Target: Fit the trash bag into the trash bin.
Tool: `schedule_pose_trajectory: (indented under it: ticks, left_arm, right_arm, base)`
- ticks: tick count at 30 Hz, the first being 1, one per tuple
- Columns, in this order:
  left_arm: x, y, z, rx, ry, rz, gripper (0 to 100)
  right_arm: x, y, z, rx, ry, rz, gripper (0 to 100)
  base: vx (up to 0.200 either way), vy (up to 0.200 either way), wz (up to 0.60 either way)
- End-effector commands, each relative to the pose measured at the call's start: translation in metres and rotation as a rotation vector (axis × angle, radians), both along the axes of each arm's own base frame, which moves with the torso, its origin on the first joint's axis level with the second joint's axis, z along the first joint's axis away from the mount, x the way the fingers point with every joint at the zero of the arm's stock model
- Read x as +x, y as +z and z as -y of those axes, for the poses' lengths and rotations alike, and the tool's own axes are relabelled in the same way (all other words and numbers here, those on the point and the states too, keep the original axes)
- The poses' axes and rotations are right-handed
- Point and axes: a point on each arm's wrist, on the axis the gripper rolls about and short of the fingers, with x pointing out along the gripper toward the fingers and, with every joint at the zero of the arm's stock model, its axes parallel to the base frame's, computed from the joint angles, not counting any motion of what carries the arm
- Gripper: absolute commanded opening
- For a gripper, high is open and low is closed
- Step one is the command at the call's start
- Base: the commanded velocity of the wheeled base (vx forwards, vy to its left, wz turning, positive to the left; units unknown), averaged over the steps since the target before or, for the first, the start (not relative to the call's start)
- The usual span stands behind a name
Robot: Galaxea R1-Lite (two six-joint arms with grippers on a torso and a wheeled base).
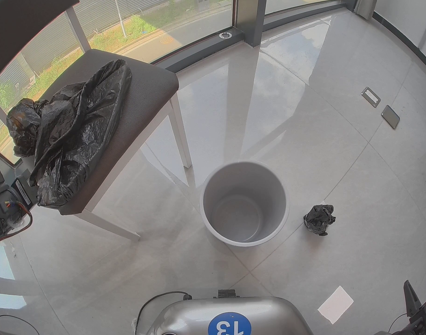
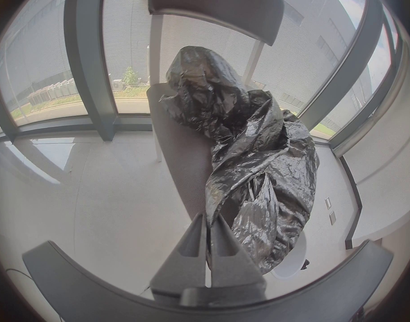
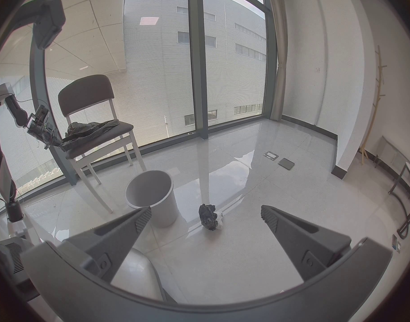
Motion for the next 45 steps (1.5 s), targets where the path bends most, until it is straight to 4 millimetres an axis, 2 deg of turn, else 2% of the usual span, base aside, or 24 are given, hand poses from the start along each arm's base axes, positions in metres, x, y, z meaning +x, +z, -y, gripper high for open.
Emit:
schedule_pose_trajectory:
  ticks: [1, 5, 8, 9, 12, 13, 15, 16, 20, 21, 25, 29, 32, 38, 45]
  left_arm:
    - [0.003, 0.012, 0.002, 0.012, -0.019, 0.041, 0]
    - [0.009, 0.032, 0.012, 0.018, -0.089, 0.069, 0]
    - [0.007, 0.044, 0.020, 0.018, -0.134, 0.040, 0]
    - [0.004, 0.055, 0.024, 0.021, -0.161, 0.000, 0]
    - [0.000, 0.064, 0.026, 0.050, -0.199, -0.045, 0]
    - [-0.001, 0.070, 0.029, 0.097, -0.263, -0.053, 0]
    - [0.000, 0.071, 0.029, 0.107, -0.283, -0.048, 0]
    - [0.002, 0.072, 0.033, 0.151, -0.378, -0.044, 0]
    - [0.000, 0.074, 0.053, 0.213, -0.531, -0.028, 0]
    - [0.000, 0.074, 0.053, 0.213, -0.531, -0.028, 0]
    - [0.002, 0.082, 0.084, 0.260, -0.715, -0.020, 0]
    - [0.005, 0.091, 0.099, 0.355, -0.830, 0.004, 0]
    - [0.000, 0.101, 0.109, 0.395, -0.904, 0.040, 0]
    - [-0.026, 0.106, 0.114, 0.445, -1.018, 0.059, 0]
    - [-0.040, 0.104, 0.106, 0.585, -1.084, 0.143, 0]
  right_arm:
    - [0.000, -0.005, 0.000, -0.006, 0.004, 0.001, 100]
    - [0.000, -0.005, 0.000, -0.019, 0.013, 0.002, 100]
    - [0.000, -0.005, -0.001, -0.047, 0.024, 0.005, 100]
    - [0.000, -0.005, -0.001, -0.061, 0.050, 0.008, 100]
    - [0.000, -0.004, -0.002, -0.067, 0.073, 0.013, 100]
    - [0.000, -0.004, -0.002, -0.065, 0.079, 0.013, 100]
    - [0.000, -0.005, -0.002, -0.065, 0.079, 0.010, 100]
    - [0.000, -0.004, -0.002, -0.064, 0.079, 0.008, 100]
    - [0.000, -0.005, -0.002, -0.064, 0.082, 0.007, 100]
    - [0.000, -0.005, -0.002, -0.064, 0.082, 0.007, 100]
    - [0.000, -0.005, -0.002, -0.065, 0.087, 0.007, 100]
    - [0.000, -0.004, -0.002, -0.067, 0.087, 0.009, 100]
    - [0.000, -0.004, -0.002, -0.067, 0.087, 0.009, 100]
    - [0.000, -0.004, -0.002, -0.068, 0.087, 0.009, 100]
    - [0.000, -0.004, -0.001, -0.079, 0.113, 0.013, 100]
  base:
    - [0.000, 0.000, 0.00]
    - [0.000, 0.000, 0.00]
    - [0.000, 0.000, 0.00]
    - [0.000, 0.000, 0.00]
    - [0.000, 0.000, 0.00]
    - [0.000, 0.000, 0.00]
    - [0.000, 0.000, 0.00]
    - [0.000, 0.000, 0.00]
    - [0.000, 0.000, 0.00]
    - [0.000, 0.000, 0.00]
    - [0.000, 0.000, 0.00]
    - [0.000, 0.000, 0.00]
    - [0.000, 0.000, 0.00]
    - [0.000, 0.000, 0.00]
    - [0.000, 0.000, 0.00]
